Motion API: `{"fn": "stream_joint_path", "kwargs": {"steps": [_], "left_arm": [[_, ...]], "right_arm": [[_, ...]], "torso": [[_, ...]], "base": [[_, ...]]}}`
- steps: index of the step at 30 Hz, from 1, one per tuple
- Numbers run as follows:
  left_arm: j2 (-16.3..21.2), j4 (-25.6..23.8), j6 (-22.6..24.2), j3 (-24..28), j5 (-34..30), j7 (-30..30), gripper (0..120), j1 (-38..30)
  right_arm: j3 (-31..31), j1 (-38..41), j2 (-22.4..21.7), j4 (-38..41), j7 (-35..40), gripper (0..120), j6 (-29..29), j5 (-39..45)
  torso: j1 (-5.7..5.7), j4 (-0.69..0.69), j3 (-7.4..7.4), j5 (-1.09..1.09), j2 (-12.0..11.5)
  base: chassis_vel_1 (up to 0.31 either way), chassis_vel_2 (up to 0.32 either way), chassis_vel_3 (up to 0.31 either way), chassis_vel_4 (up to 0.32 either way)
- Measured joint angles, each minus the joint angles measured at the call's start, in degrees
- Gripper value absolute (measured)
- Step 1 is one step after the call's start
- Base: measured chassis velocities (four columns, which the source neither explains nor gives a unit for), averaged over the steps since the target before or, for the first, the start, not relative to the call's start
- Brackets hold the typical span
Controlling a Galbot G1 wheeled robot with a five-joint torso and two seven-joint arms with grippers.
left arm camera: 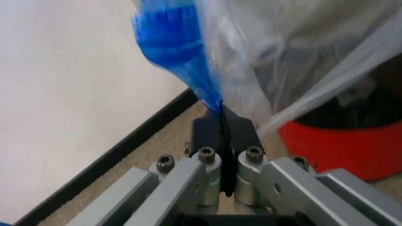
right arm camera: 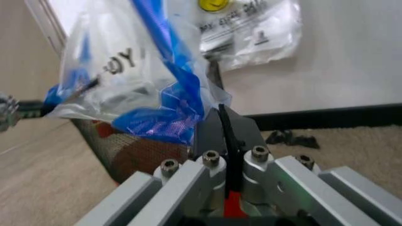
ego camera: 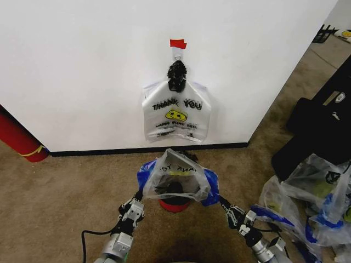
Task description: Pick up the garbage bag from the wall and place it over the trash bin.
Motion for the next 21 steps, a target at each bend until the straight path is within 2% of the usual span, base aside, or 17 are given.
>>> {"fn": "stream_joint_path", "kwargs": {"steps": [21], "left_arm": [[2.3,5.1,-0.9,1.4,3.9,1.5,0,-3.3]], "right_arm": [[-4.2,5.1,2.8,-3.3,8.2,0,-1.7,8.2]], "torso": [[0.00,0.00,0.00,0.00,0.0]], "base": [[0.000,0.000,0.000,0.000]]}}
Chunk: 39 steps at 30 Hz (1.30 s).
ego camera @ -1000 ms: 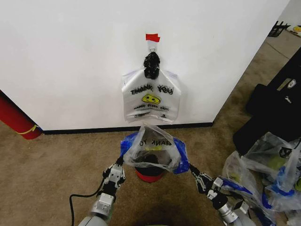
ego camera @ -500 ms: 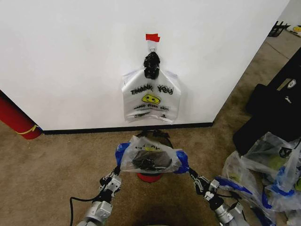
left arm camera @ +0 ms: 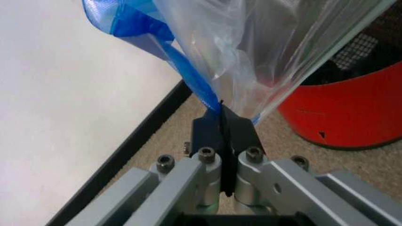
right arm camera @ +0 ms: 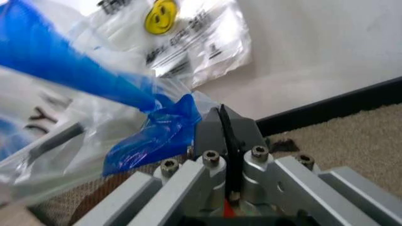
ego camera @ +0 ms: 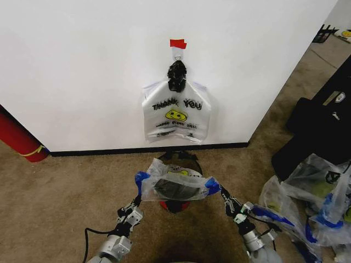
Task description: Pick up the garbage bag from the wall and place it over the trash bin.
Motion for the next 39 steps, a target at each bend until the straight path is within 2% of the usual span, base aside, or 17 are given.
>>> {"fn": "stream_joint_path", "kwargs": {"steps": [6,12,17,22,23,28,29,30,32,36,37,39], "left_arm": [[1.4,-1.0,0.7,-0.4,-0.1,2.8,0,-0.7],[3.4,-2.8,2.0,-1.6,0.3,7.0,0,0.6],[4.4,-4.4,3.1,-2.3,0.3,7.4,0,2.1],[6.3,-8.5,5.2,-3.6,-0.9,8.9,21,4.9],[6.3,-8.5,5.2,-3.6,-0.9,8.9,21,4.9],[8.8,-15.2,8.4,-5.0,-2.6,11.4,41,7.3],[9.4,-16.8,9.1,-5.4,-2.8,12.2,44,7.7],[9.4,-16.8,9.1,-5.4,-2.8,12.2,44,7.7],[10.1,-19.8,10.7,-6.6,-2.8,14.9,56,8.5],[10.2,-22.3,11.7,-8.5,-1.2,19.7,65,9.3],[9.9,-23.8,11.7,-9.7,0.1,22.6,73,9.5],[9.5,-25.6,11.6,-10.5,0.4,23.8,79,8.8]], "right_arm": [[-0.4,1.2,1.4,0.8,4.4,0,-1.6,2.9],[-0.1,0.6,1.4,1.4,4.6,0,-1.6,1.6],[0.5,-1.0,0.5,2.5,3.8,0,-0.8,-0.8],[1.8,-3.5,-1.7,5.0,2.1,1,0.0,-2.5],[1.8,-3.5,-1.7,5.0,2.1,1,0.0,-2.5],[4.4,-6.1,-3.7,7.9,-2.0,16,0.5,-5.5],[5.3,-6.7,-4.1,8.7,-3.3,24,0.7,-6.9],[5.3,-6.7,-4.1,8.7,-3.3,24,0.7,-6.9],[8.1,-7.4,-4.3,9.7,-7.2,30,1.2,-10.0],[11.1,-7.5,-4.0,9.8,-12.4,40,1.8,-11.9],[12.9,-7.7,-3.8,10.5,-15.9,47,2.1,-12.2],[14.3,-8.5,-3.6,12.0,-19.1,55,2.1,-11.1]], "torso": [[0.00,0.01,0.00,0.00,0.0],[0.00,0.01,0.00,0.01,0.0],[0.00,0.00,0.00,0.01,0.0],[0.00,0.01,0.00,0.01,0.0],[0.00,0.01,0.00,0.01,0.0],[0.00,0.00,0.00,0.02,0.0],[0.00,0.00,0.00,0.01,0.0],[0.00,0.00,0.00,0.01,0.0],[0.00,0.00,0.00,0.02,0.0],[0.00,0.00,0.00,0.01,0.0],[0.00,0.02,0.00,0.03,0.0],[0.00,0.01,0.00,0.00,0.0]], "base": [[0.000,0.000,0.000,0.000],[0.000,0.000,0.000,0.000],[0.000,0.000,0.000,0.000],[0.000,0.000,0.000,0.000],[0.000,0.000,0.000,0.000],[0.000,0.000,0.000,0.000],[0.000,0.000,0.000,0.000],[0.000,0.000,0.000,0.000],[0.000,0.000,0.000,0.000],[0.000,0.000,0.000,0.000],[0.000,0.000,0.000,0.000],[0.000,0.000,0.000,0.000]]}}
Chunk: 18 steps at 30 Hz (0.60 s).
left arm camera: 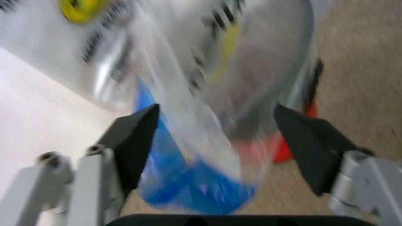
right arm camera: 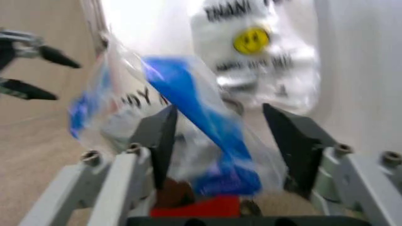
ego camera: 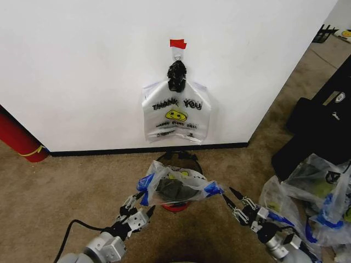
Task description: Pick up the garbage bag from the wall and place it over the trash bin.
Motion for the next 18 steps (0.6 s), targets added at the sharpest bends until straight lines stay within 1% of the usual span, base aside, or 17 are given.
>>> {"fn": "stream_joint_path", "kwargs": {"steps": [1,2,3,4,5,6,7,8,9,10,11,12,13,14,15,17,18], "left_arm": [[-0.3,-1.1,0.0,-0.5,-0.9,0.0,84,-1.1],[-0.3,-1.1,0.0,-0.5,-0.9,0.0,84,-1.1],[-0.4,-2.0,0.2,-1.0,-2.4,0.0,88,-2.4],[-0.4,-2.8,0.8,-1.5,-4.3,0.2,94,-3.7],[-0.4,-3.6,1.9,-2.1,-6.5,1.1,96,-5.5],[-0.1,-4.2,3.0,-2.8,-8.9,2.5,99,-7.1],[0.3,-4.7,4.4,-3.5,-12.1,4.3,100,-9.3],[0.3,-4.7,4.4,-3.5,-12.1,4.3,100,-9.3],[0.9,-5.0,6.2,-3.8,-16.1,5.7,100,-11.7],[1.2,-5.0,7.7,-3.8,-19.3,6.2,100,-13.3],[1.6,-4.7,9.2,-3.6,-22.9,6.4,100,-15.2],[2.0,-3.9,10.7,-3.1,-26.7,6.5,100,-17.5],[2.4,-2.3,12.0,-2.2,-30.5,6.9,100,-20.4],[2.7,-0.6,13.6,-1.2,-34.1,7.9,100,-23.4],[2.7,-0.6,13.6,-1.2,-34.1,7.9,100,-23.4],[2.9,3.0,16.7,0.8,-39.6,11.1,100,-30.0],[2.7,5.5,18.2,2.0,-41.9,13.0,100,-34.3]], "right_arm": [[0.4,-0.4,0.3,1.5,-1.1,60,0.0,1.2],[0.4,-0.4,0.3,1.5,-1.1,60,0.0,1.2],[0.5,-0.8,0.7,3.0,-1.4,66,0.0,2.3],[0.4,-1.1,1.0,4.4,-1.3,69,0.0,3.2],[0.1,-1.3,1.3,5.9,-0.5,74,0.1,3.9],[-0.4,-1.5,1.7,7.6,1.7,77,0.5,4.0],[-1.3,-1.7,2.2,9.5,6.2,83,1.6,3.3],[-1.3,-1.7,2.2,9.5,6.2,83,1.6,3.3],[-2.6,-1.8,2.9,11.6,13.6,88,3.4,1.1],[-3.4,-1.8,3.5,13.0,19.0,91,4.5,-1.1],[-4.5,-1.7,4.2,14.7,25.6,95,5.8,-4.2],[-5.7,-1.5,5.0,16.1,31.1,97,6.9,-7.1],[-6.5,-1.3,5.7,17.4,34.7,99,7.6,-9.1],[-7.2,-1.4,6.6,19.0,37.8,100,8.1,-11.0],[-7.2,-1.4,6.6,19.0,37.8,100,8.1,-11.0],[-8.0,-1.9,7.7,21.5,40.7,100,8.6,-13.5],[-8.4,-2.2,8.2,22.8,41.5,100,8.6,-14.8]], "torso": [[0.00,-0.01,0.00,0.01,0.0],[0.00,-0.01,0.00,0.01,0.0],[0.00,0.00,0.00,0.02,0.0],[0.00,0.00,0.00,0.01,0.0],[0.00,0.00,0.00,-0.01,0.0],[0.00,-0.01,0.00,0.00,0.0],[0.00,-0.01,0.00,0.01,0.0],[0.00,-0.01,0.00,0.01,0.0],[0.00,0.00,0.00,0.01,0.0],[0.00,-0.01,0.00,0.01,0.0],[0.00,-0.01,0.00,0.00,0.0],[0.00,0.00,0.00,0.00,0.0],[0.00,0.04,0.00,0.01,0.0],[0.00,0.02,0.01,0.00,0.0],[0.00,0.02,0.01,0.00,0.0],[0.00,0.00,0.01,-0.02,0.0],[0.00,-0.03,0.01,-0.02,0.0]], "base": [[0.000,0.000,0.000,0.000],[0.000,0.000,0.000,0.000],[0.000,0.000,0.000,0.000],[0.000,0.000,0.000,0.000],[0.000,0.000,0.000,0.000],[0.000,0.000,0.000,0.000],[0.000,0.000,0.000,0.000],[0.000,0.000,0.000,0.000],[0.000,0.000,0.000,0.000],[0.000,0.000,0.000,0.000],[0.000,0.000,0.000,0.000],[0.000,0.000,0.000,0.000],[0.000,0.000,0.000,0.000],[0.000,0.000,0.000,0.000],[0.000,0.000,0.000,0.000],[0.000,0.000,0.000,0.000],[0.000,0.000,0.000,0.000]]}}
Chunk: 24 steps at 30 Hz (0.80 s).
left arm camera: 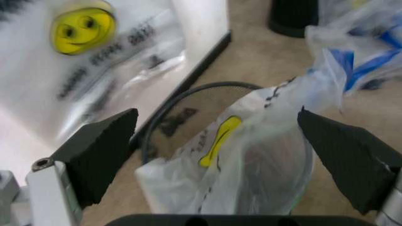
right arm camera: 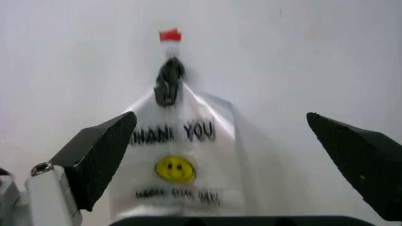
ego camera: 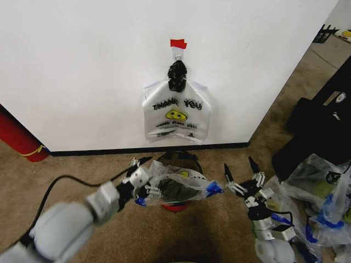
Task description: Pick up the garbage bag from the wall and place it over the trash bin.
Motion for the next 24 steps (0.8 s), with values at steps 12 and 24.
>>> {"fn": "stream_joint_path", "kwargs": {"steps": [12,24], "left_arm": [[-5.9,17.3,7.6,11.9,-0.4,5.0,100,-18.8],[-13.6,34.6,7.4,21.8,3.5,4.5,100,-31.3]], "right_arm": [[1.2,-4.2,2.1,6.0,4.5,100,1.8,-8.0],[2.7,-4.4,4.7,8.5,15.3,100,0.9,-17.2]], "torso": [[0.00,-0.02,0.01,0.04,0.0],[0.00,0.03,0.00,0.03,0.0]], "base": [[0.000,0.000,0.000,0.000],[0.000,0.000,0.000,0.000]]}}
